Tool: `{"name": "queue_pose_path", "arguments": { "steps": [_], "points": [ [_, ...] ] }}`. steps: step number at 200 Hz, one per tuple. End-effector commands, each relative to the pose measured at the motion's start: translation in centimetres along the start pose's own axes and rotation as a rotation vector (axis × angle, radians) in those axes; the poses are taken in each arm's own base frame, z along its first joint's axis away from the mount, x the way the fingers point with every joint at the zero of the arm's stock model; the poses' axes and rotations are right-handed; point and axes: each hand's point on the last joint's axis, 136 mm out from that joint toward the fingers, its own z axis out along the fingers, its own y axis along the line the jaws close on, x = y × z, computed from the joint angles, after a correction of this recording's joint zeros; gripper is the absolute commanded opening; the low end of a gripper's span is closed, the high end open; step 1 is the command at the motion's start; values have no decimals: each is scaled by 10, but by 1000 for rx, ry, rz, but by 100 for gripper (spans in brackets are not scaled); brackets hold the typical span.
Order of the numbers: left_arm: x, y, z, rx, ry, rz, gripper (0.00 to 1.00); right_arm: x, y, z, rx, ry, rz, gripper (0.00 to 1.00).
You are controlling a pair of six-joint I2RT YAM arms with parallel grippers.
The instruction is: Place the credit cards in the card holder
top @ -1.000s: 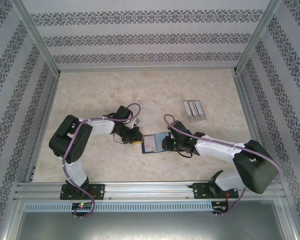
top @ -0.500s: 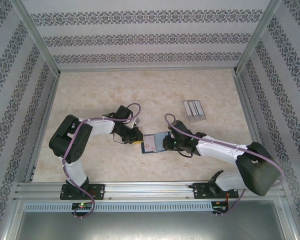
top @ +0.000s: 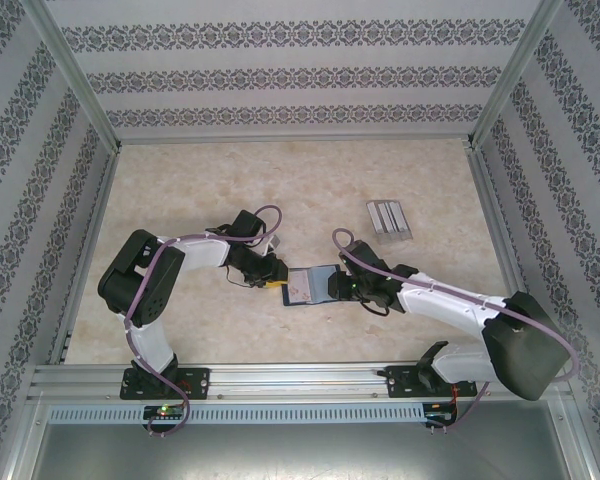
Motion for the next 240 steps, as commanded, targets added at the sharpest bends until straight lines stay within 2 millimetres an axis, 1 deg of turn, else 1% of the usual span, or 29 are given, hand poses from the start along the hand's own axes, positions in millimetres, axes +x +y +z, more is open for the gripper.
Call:
{"name": "queue_pose_path", "arguments": {
  "steps": [1, 9, 28, 41, 69, 93, 113, 141, 158, 192, 240],
  "points": [
    [2, -4, 0, 6, 8, 11, 27, -3, 18, 8, -61, 20, -25, 31],
    [2, -3, 1, 5, 9, 10, 26, -2, 21, 13, -68, 37, -42, 31],
    [3, -2, 2, 6, 12, 1, 23, 0, 19, 21, -47, 63, -57, 31],
    [4, -3, 1, 16, 7, 0, 21, -1, 21, 23, -55, 59, -58, 30],
    [5, -2, 1, 10, 8, 8, 18, 0, 15, 27, -29, 67, -59, 29],
    [6, -1, 2, 12, 9, 5, 17, 1, 16, 29, -35, 71, -44, 33],
    [6, 1, 4, 11, 15, 6, 16, 2, 18, 32, -49, 77, -30, 34],
    [6, 1, 5, 16, 14, 3, 16, -1, 39, 33, -161, 74, 4, 34],
    [6, 1, 5, 12, 18, 7, 15, -5, 48, 32, -208, 71, 18, 34],
    [5, 1, 6, 16, 12, 4, 14, -13, 69, 26, -430, 87, 122, 34],
    [2, 1, 8, 20, 9, 1, 14, -16, 88, 23, -550, 133, 114, 35]
  ]
}}
